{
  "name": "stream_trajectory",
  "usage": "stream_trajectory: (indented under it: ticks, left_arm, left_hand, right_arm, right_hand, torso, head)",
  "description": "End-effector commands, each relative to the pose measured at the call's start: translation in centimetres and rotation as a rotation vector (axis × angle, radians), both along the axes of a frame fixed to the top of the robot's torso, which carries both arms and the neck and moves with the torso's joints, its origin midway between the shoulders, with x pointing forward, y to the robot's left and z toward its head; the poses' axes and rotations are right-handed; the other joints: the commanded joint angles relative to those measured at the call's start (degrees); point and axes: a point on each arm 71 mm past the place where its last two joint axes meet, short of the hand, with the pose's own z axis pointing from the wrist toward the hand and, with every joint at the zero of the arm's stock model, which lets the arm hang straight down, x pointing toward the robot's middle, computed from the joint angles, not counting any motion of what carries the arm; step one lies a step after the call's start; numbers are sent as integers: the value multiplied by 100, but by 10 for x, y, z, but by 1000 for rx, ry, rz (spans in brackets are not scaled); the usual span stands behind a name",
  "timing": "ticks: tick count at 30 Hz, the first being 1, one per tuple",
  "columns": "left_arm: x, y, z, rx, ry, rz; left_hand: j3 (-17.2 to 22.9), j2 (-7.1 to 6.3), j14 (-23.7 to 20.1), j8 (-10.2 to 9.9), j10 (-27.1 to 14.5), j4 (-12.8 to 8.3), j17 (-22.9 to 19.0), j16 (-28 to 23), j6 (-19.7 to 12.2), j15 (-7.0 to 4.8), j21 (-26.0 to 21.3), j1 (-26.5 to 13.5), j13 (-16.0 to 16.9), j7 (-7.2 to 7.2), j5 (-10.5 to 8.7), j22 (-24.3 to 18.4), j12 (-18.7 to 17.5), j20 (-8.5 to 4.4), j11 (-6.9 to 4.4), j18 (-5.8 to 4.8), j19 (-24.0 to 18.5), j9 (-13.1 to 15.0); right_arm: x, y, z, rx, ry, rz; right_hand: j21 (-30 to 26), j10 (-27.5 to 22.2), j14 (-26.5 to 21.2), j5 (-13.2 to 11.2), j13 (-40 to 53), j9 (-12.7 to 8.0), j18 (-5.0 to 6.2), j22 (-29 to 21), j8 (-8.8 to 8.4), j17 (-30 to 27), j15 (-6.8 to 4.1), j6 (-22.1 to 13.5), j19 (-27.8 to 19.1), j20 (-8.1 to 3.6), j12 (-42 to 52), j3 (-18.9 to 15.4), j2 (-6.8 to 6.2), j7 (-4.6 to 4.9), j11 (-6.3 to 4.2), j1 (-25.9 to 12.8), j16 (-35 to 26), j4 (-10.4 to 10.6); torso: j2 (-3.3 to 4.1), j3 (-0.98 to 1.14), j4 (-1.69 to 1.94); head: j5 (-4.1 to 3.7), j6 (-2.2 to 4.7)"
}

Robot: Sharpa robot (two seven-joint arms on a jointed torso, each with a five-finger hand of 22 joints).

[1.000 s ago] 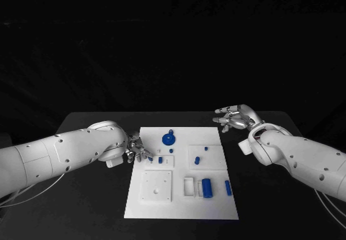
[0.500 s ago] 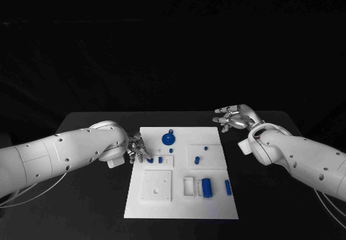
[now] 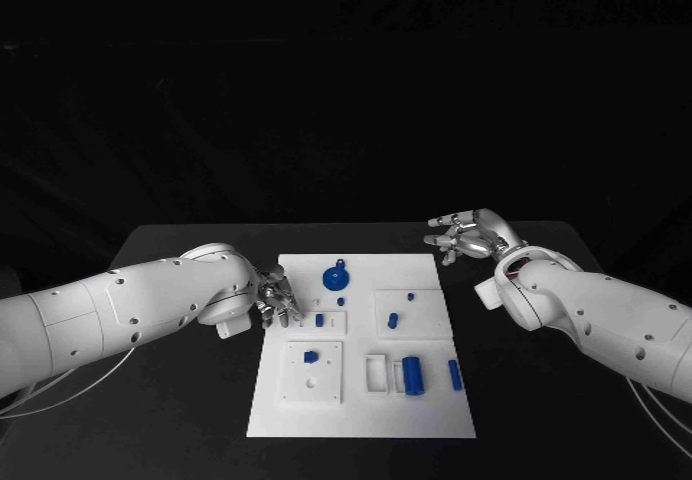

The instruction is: Assemble the parts on the task board

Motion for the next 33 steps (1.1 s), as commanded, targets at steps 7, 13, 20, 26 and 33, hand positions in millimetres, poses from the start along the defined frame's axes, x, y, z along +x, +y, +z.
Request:
stream_trajectory:
  ticks: [7,13,20,26,33]
  left_arm:
    - [1,1,1,-22,-18,16]
    - [-1,6,4,-42,-47,31]
    - [-13,12,10,-81,-115,23]
    - [-29,12,15,-60,-175,-16]
    - [-49,4,11,23,-162,-79]
  left_hand:
    - [1,-67,11,25,267,18,4,22,-28,-36,50,-76,-9,-49,-18,109,25,-4,-5,-50,-33,401]
    - [-799,-339,56,27,261,350,-42,-74,-103,-31,-21,-367,-6,-47,-419,76,-15,5,0,-58,13,0]
    - [-1327,-489,-35,18,145,124,-115,-271,-92,18,-202,-51,-146,31,-450,35,-358,43,55,-45,-25,-298]
    - [-1661,-626,-26,56,138,177,-219,-522,-46,76,-372,-122,-351,49,-593,-36,-708,110,114,5,2,-310]
    - [-1846,-624,95,236,263,572,-171,-520,187,15,-440,-318,-287,-57,-765,-10,-522,53,37,-33,126,-255]
  right_arm:
    - [0,2,-1,0,-1,16]
    - [-1,2,-1,0,-1,16]
    - [-1,0,0,-1,0,13]
    - [-1,-2,0,-3,1,10]
    - [-2,-2,-3,-4,5,9]
  right_hand:
    - [12,-34,6,10,-4,-5,-38,-5,-18,-4,7,-22,12,32,-9,5,-6,-8,-19,-43,-20,13]
    - [12,-34,6,10,-4,-5,-38,-5,-18,-4,7,-22,12,32,-9,5,-6,-8,-19,-43,-20,13]
    - [12,-34,6,10,-4,-5,-38,-5,-18,-4,7,-22,12,32,-9,5,-6,-8,-19,-43,-20,13]
    - [14,-35,7,7,-3,-5,-37,-6,-18,-3,6,-29,14,32,-8,3,-5,-7,-19,-35,-19,6]
    - [14,-35,7,7,-3,-5,-37,-6,-18,-3,6,-29,14,32,-8,3,-5,-7,-19,-35,-19,6]
  torso:
    - [-4,-3,2]
    - [-9,0,6]
    - [-12,9,3]
    - [-21,2,17]
    - [-50,3,22]
  head:
    - [16,6]
    - [27,20]
    - [57,17]
    - [82,28]
    - [102,2]
